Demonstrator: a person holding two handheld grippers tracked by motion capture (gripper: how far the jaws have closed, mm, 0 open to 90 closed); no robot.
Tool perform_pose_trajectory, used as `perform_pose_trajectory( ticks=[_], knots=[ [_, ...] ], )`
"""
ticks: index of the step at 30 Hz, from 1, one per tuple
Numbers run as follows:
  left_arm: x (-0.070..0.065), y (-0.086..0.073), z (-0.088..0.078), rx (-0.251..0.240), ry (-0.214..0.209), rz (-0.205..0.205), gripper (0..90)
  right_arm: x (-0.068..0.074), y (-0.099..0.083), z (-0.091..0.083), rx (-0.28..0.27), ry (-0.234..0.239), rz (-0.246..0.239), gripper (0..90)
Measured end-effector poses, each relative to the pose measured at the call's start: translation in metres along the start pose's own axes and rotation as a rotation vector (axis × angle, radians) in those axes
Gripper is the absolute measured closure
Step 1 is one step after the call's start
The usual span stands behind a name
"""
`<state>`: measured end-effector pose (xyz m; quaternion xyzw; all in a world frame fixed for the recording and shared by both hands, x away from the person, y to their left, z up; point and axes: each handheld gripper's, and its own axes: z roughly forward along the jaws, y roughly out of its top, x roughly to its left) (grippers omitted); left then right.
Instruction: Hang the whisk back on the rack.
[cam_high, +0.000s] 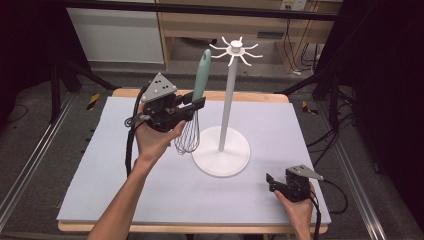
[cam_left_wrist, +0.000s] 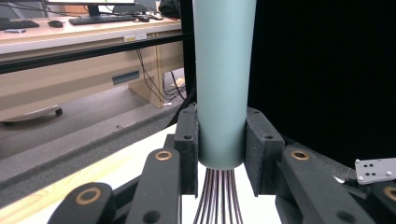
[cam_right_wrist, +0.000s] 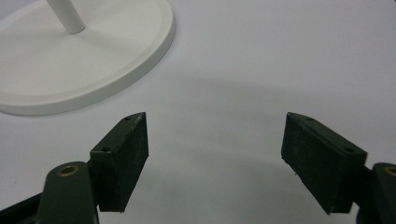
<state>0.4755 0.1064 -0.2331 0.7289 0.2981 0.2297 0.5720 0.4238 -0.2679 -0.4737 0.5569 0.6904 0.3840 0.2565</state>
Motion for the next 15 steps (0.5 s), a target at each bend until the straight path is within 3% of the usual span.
perform_pose_trajectory(
  ticks=[15],
  knots=[
    [-0.0003, 0.0028, 0.0091, 0.017, 0.013, 0.000, 68.8, -0.0011, 0.0001, 0.0000, -0.005, -0.002, 0.000, 23.5]
  ],
)
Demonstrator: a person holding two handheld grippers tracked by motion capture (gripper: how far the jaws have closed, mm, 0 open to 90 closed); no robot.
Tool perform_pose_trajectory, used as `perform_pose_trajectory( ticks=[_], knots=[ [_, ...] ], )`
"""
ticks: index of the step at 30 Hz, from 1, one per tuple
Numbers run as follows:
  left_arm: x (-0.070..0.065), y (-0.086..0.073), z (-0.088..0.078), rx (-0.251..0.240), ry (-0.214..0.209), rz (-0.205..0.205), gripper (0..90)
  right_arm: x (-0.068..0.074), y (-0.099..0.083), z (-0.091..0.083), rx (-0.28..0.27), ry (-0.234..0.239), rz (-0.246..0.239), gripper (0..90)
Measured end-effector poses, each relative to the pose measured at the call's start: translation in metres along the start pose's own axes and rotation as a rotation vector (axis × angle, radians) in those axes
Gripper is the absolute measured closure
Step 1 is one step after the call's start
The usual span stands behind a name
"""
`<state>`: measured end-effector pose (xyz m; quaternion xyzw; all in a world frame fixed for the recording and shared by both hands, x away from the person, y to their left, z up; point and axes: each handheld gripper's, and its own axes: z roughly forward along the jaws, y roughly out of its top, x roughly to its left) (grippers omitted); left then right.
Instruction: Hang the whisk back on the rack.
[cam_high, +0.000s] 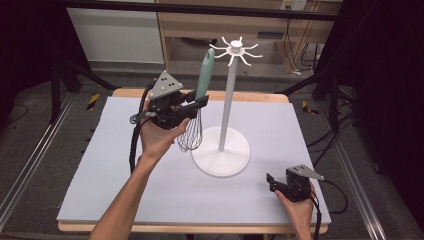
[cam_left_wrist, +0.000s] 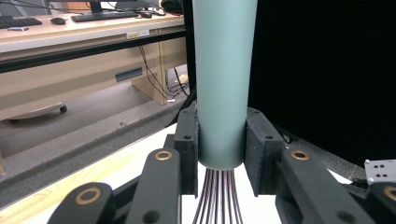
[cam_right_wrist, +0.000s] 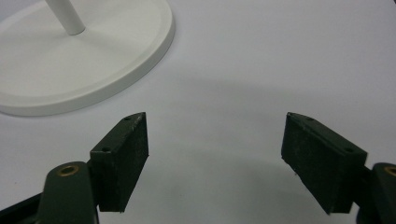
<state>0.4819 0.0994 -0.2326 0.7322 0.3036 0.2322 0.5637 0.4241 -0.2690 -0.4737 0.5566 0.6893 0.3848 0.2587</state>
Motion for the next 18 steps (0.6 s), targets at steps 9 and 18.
perform_pose_trajectory(
  ticks=[9, 18],
  knots=[
    [0.001, 0.003, 0.005, 0.009, -0.006, 0.003, 68.8, 0.000, 0.000, 0.000, 0.002, 0.001, -0.003, 23.6],
    [-0.001, 0.003, 0.012, 0.020, -0.007, 0.010, 68.8, 0.000, 0.000, 0.000, 0.000, 0.003, 0.000, 23.7]
  ],
)
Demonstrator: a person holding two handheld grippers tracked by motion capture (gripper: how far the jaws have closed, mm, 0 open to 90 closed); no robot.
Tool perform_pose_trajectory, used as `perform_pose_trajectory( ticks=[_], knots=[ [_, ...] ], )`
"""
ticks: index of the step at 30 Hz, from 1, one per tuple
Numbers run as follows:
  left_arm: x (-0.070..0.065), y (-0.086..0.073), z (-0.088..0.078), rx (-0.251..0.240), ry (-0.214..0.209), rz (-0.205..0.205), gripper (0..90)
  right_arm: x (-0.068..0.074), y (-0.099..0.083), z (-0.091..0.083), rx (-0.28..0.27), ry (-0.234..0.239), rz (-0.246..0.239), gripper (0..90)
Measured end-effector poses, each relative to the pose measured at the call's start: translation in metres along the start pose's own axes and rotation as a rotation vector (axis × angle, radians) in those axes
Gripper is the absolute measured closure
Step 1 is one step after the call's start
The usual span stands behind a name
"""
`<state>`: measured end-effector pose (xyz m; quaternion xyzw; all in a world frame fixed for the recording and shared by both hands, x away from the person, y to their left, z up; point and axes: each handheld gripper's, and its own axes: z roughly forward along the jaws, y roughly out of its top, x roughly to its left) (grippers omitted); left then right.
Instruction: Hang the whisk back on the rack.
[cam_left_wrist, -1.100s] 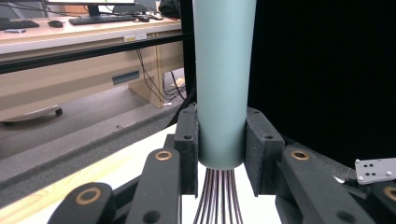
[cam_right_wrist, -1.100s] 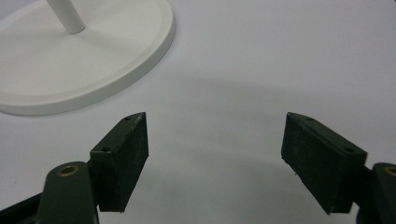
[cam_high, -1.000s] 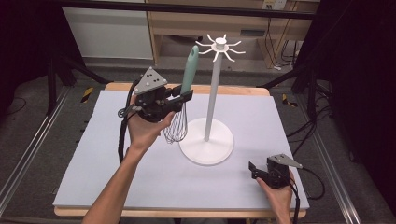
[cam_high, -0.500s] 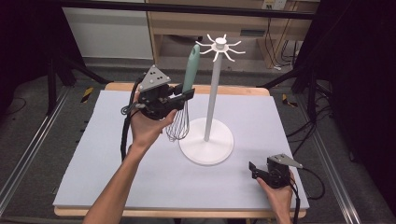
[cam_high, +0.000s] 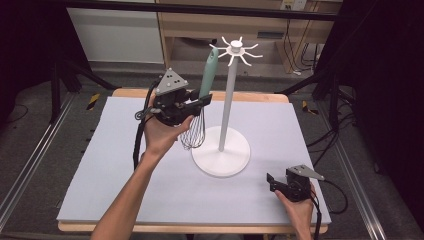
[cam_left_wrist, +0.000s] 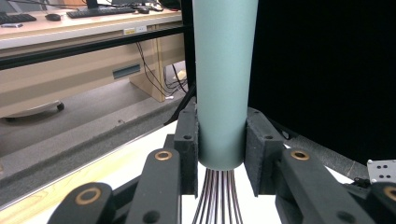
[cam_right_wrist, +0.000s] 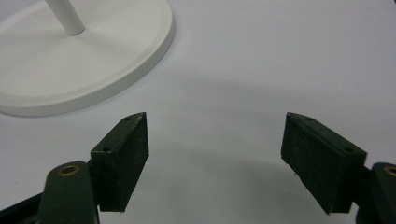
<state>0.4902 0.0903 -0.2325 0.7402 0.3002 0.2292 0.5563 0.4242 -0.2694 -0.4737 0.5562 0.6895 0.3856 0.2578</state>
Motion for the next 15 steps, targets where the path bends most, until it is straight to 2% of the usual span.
perform_pose_trajectory(
  ticks=[15],
  knots=[
    [-0.004, -0.003, 0.012, -0.002, -0.008, 0.000, 68.8, -0.001, 0.000, 0.000, 0.002, 0.000, 0.002, 23.6]
  ],
)
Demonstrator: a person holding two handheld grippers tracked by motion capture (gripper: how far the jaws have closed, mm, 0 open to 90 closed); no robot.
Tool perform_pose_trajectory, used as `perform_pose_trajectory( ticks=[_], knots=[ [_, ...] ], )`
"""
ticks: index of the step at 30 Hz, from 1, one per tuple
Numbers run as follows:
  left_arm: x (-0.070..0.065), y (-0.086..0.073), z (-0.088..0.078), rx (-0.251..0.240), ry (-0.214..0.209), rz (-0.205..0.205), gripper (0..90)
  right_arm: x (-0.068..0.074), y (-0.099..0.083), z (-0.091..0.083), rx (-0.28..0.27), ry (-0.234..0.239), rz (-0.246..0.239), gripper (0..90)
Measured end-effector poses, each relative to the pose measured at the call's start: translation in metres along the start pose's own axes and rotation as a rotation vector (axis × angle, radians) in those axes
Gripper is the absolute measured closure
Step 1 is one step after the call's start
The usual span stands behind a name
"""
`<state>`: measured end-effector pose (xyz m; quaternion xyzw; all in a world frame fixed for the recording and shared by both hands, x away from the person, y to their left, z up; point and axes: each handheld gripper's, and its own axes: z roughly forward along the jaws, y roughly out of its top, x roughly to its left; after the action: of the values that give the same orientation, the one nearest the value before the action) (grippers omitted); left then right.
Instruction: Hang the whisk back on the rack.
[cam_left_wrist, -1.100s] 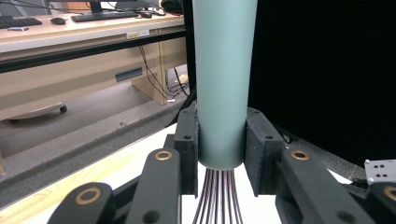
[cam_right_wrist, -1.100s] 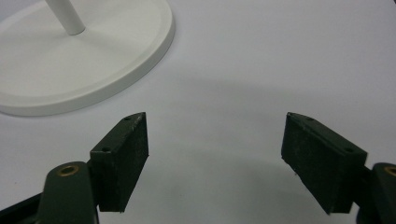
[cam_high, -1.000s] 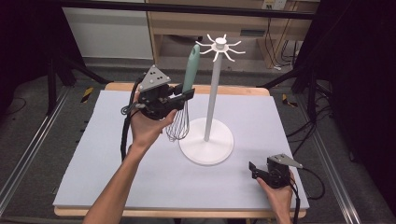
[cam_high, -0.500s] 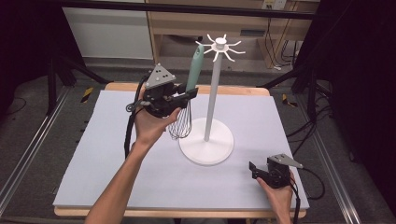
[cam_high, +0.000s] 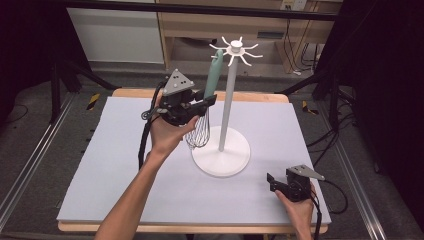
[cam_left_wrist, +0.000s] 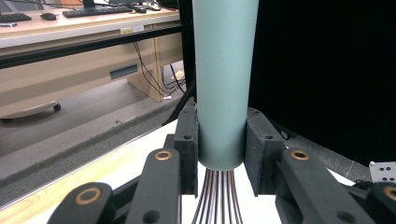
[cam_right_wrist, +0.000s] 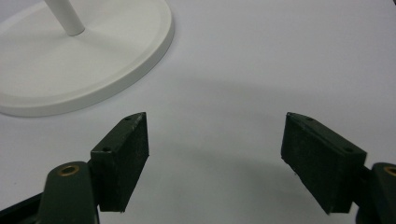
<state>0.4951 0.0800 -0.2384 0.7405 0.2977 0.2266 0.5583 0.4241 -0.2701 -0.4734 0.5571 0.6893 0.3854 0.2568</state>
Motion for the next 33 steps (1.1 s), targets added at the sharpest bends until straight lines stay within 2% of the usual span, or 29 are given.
perform_pose_trajectory(
  ticks=[11, 26, 33],
  knots=[
    [0.000, -0.005, 0.008, -0.014, 0.008, -0.010, 68.7, 0.000, 0.000, 0.000, 0.001, 0.000, 0.001, 23.6],
    [0.001, -0.009, 0.017, -0.043, 0.031, 0.002, 68.4, 0.001, 0.000, 0.002, 0.004, 0.007, 0.001, 23.8],
    [0.001, -0.010, 0.020, -0.051, 0.026, -0.008, 66.0, -0.001, 0.000, 0.001, 0.000, 0.003, 0.001, 23.8]
  ],
)
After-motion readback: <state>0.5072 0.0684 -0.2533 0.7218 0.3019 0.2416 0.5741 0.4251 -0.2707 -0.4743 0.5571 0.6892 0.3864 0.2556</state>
